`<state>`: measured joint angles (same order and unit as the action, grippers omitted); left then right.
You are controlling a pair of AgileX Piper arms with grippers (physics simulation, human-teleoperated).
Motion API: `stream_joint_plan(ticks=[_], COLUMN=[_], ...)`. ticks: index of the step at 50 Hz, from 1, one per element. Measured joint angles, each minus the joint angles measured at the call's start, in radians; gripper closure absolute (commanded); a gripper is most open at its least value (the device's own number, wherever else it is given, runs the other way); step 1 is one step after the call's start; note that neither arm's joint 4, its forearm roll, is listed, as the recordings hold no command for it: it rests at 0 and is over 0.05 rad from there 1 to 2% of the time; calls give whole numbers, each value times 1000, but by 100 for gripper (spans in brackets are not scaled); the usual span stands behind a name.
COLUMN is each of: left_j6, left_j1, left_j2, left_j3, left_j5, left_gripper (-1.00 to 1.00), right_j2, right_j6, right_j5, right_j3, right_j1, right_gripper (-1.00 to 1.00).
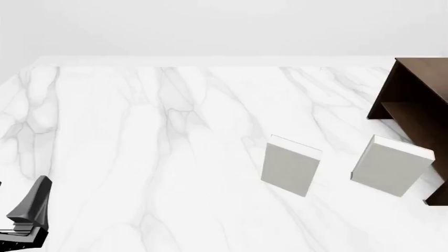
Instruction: Pick up the book on the left and place it on top of the shelf.
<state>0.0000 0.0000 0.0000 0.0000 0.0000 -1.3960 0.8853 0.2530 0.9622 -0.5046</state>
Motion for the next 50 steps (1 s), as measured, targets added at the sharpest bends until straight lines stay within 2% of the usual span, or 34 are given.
stream_joint_plan(ticks=[30, 50], left_j6=[0, 0], left_j1=[0, 0], left_j2=[0, 0], left_j3=[0, 0], left_j5=[0, 0], left_gripper=[-100, -100], right_j2=[-72, -134], right_j6=[34, 43], right_j5=[52, 80], right_j3=[3, 14], right_j1=[-38, -33], right_gripper=[100, 100])
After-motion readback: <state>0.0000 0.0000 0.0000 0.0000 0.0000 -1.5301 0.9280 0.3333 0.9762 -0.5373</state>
